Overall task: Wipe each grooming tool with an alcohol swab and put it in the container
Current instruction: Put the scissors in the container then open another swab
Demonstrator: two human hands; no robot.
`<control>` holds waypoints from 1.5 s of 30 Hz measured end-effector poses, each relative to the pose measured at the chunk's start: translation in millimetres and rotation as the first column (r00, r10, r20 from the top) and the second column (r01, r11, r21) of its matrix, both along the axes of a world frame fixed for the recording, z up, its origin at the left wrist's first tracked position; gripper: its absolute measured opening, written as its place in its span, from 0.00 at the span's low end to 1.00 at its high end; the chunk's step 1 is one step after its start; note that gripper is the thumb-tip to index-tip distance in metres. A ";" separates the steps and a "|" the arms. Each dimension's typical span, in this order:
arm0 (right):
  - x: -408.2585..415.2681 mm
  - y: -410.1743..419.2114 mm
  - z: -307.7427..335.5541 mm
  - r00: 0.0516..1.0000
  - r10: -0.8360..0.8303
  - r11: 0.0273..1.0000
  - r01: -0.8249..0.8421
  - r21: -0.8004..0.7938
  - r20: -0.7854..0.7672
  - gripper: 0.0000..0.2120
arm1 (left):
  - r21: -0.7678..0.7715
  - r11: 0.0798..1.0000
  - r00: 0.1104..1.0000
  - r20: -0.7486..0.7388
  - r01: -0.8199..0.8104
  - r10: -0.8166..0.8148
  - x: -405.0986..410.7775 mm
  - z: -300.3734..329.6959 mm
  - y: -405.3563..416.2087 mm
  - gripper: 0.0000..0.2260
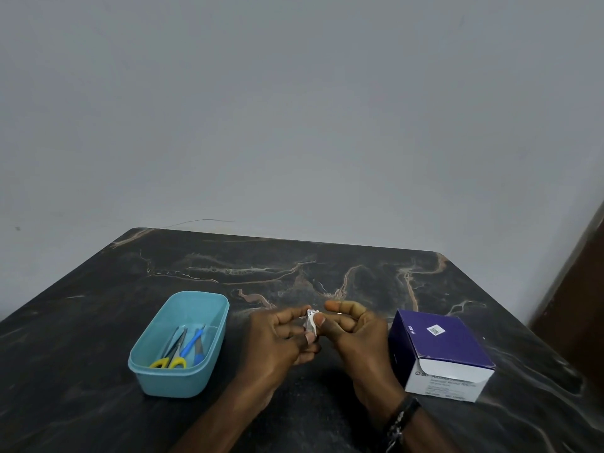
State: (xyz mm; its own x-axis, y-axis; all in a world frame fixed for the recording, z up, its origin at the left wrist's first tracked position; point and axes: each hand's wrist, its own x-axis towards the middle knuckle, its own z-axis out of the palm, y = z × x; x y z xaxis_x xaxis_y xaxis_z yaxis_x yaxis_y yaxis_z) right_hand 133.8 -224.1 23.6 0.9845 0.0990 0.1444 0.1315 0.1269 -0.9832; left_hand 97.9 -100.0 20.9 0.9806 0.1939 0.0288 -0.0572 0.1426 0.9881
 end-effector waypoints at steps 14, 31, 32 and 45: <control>-0.2 -2.3 2.1 1.000 0.006 1.000 -0.006 0.002 -0.030 0.11 | 0.055 0.998 0.999 0.015 0.027 -0.028 -2.6 0.1 1.4 0.15; 0.6 -5.7 4.0 0.994 0.072 0.997 -0.072 0.003 -0.078 0.10 | 0.235 0.972 0.997 0.074 0.006 -0.024 -0.2 0.3 3.6 0.20; 1.4 -5.4 3.6 0.993 0.072 0.997 -0.072 0.009 -0.090 0.10 | 0.243 0.970 0.997 0.077 0.012 -0.031 -0.1 0.4 3.8 0.20; 3.1 -5.5 2.5 0.982 0.070 0.997 -0.064 0.039 -0.175 0.11 | 0.400 0.916 0.981 0.176 0.006 -0.083 -4.0 2.4 3.6 0.23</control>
State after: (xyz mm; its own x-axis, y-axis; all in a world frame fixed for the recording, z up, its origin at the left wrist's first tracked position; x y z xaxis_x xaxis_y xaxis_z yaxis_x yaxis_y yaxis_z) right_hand 136.9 -229.5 26.0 0.9861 0.1639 -0.0267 -0.0536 0.1618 -0.9854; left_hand 93.9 -96.4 23.2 0.9574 0.0852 0.2760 -0.2474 -0.2516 0.9357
